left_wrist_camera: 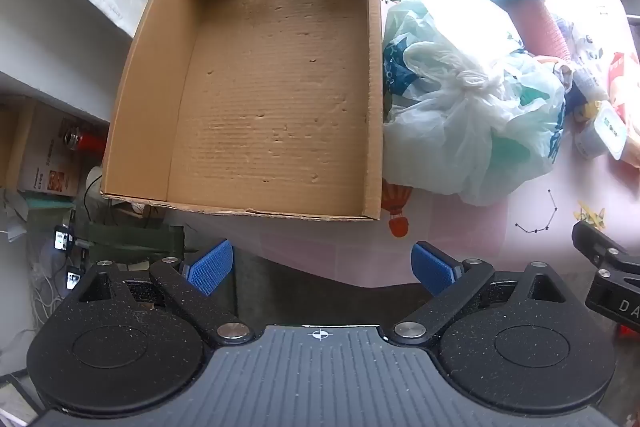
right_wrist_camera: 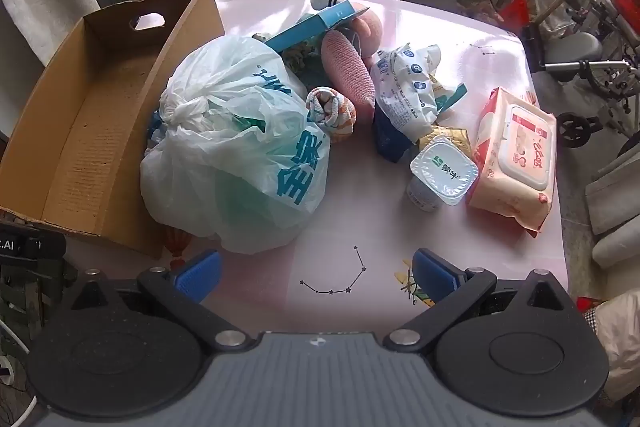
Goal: Organize soft objects
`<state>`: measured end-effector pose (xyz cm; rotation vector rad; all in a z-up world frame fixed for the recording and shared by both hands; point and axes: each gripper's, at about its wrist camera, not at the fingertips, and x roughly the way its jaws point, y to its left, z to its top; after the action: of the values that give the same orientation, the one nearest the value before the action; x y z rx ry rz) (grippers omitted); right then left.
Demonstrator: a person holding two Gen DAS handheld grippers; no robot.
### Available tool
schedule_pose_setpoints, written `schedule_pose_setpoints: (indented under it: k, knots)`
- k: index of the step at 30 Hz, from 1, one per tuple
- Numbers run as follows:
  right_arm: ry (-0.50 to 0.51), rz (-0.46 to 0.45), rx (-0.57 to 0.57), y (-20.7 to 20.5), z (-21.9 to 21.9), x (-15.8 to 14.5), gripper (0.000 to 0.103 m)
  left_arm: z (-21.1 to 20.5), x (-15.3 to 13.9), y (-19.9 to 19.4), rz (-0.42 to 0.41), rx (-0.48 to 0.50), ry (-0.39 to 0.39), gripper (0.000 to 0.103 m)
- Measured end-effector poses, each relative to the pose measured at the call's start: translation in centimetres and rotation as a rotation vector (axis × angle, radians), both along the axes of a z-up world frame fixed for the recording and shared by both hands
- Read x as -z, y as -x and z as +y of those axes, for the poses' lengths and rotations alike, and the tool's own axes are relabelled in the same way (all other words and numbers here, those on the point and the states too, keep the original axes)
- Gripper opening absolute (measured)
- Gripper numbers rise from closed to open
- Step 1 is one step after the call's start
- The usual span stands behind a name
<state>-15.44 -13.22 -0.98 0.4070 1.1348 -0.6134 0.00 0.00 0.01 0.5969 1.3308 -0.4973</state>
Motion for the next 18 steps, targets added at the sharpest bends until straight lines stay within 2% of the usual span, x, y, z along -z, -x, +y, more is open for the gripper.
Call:
schedule_pose_setpoints:
  k: [18]
  knots:
    - [0.004,-0.006,-0.004,-0.3,-0.03,-0.16,0.082,0.18,0.19,0.18,0.005,0.021,0.007,0.097]
